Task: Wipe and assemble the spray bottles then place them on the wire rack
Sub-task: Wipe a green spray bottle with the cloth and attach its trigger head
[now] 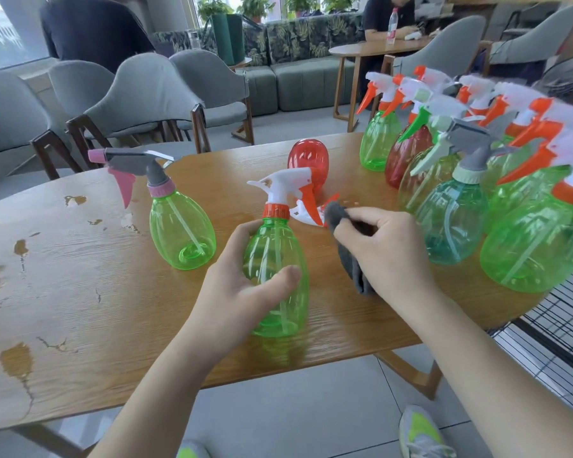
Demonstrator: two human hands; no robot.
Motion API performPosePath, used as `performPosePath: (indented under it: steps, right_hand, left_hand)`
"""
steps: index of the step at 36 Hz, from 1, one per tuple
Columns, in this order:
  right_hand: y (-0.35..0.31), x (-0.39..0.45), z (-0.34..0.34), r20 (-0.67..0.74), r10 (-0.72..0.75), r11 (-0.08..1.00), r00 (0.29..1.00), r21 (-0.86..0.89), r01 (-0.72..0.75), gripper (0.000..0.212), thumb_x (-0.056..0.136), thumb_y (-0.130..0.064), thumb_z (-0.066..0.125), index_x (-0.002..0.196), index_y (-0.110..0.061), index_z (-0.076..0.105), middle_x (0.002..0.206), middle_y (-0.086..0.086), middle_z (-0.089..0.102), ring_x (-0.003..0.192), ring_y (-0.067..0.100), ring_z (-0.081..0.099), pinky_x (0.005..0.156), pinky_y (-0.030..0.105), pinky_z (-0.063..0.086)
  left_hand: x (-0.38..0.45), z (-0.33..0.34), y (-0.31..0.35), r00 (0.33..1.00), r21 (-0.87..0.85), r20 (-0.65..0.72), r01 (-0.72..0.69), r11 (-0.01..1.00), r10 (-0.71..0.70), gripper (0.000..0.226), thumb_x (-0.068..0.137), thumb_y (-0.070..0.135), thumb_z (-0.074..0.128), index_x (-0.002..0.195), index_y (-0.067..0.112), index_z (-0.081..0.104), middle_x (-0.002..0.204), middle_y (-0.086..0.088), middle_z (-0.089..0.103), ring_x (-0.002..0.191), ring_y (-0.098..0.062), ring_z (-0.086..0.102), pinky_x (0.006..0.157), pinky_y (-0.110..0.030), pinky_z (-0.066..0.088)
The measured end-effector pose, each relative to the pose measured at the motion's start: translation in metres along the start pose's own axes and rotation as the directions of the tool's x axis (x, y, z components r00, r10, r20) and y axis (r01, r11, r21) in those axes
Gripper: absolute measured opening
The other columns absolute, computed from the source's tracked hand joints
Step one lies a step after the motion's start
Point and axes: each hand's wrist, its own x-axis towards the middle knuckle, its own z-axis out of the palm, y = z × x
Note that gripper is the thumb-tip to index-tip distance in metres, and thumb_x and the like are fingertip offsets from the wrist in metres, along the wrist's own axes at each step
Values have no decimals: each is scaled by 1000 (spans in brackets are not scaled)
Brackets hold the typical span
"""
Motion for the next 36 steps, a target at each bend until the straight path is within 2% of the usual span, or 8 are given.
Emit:
performPosePath:
  steps: [6,10,15,20,24,26,30,36]
  right_hand:
    - [-9,16,-9,-142,-65,996,988,50,72,26,107,-24,54,113,-11,76,54,-16,58,47,9,58,50,21,40]
    - [-20,19,-12,-74,-111,994,991,-33,109,26,108,-22,51,109,-14,75,63,-11,58,58,5,54,55,13,35]
    - [-30,17,-14,10,-185,949,983,-259,181,28,106,-15,53,124,-6,72,116,5,72,104,13,62,87,14,40]
    - [-41,9,-13,19,-233,940,972,-251,230,27,106,-16,54,124,-9,73,116,2,71,105,10,60,87,9,41]
    - [-45,1,-7,30,-294,938,955,-185,295,26,104,-17,54,119,-11,75,113,-1,72,106,15,64,96,27,49]
    - [-49,-1,-9,66,-292,948,954,-109,298,26,104,-18,54,116,-14,76,108,-1,74,101,10,64,92,24,50]
    - [-52,1,-22,112,-115,972,987,219,88,27,105,-18,56,96,-32,76,87,8,77,84,25,70,76,33,54]
    - [-37,0,-14,140,378,831,915,384,-403,24,99,-14,61,80,-11,74,70,17,64,62,24,58,61,33,42]
  left_hand:
    - [0,0,4,994,243,4,-105,964,107,67,72,43,78,133,41,51,100,19,70,99,-1,65,79,-7,45]
    - [-1,3,6,986,429,27,-160,889,165,71,67,56,71,133,46,48,102,20,64,97,-3,62,80,-10,44]
    - [-4,5,11,988,598,39,-141,789,147,81,64,69,56,139,53,34,108,17,57,95,-13,61,85,-40,54]
    - [-5,9,17,992,678,43,-116,726,118,82,64,71,53,141,55,29,111,16,55,95,-20,65,81,-44,56]
    - [-5,11,20,994,710,26,-93,698,106,81,67,69,55,143,53,30,113,15,55,94,-21,64,79,-42,55]
    - [-6,11,21,994,727,12,-83,681,109,79,68,67,55,142,53,29,113,15,55,91,-21,63,75,-40,54]
    - [-6,14,20,993,732,-25,-63,678,119,78,72,63,62,142,53,29,115,15,55,95,-20,62,71,-35,47]
    - [-6,20,18,982,679,-125,-21,733,144,79,76,52,72,142,52,27,111,19,43,101,-17,58,73,-31,40]
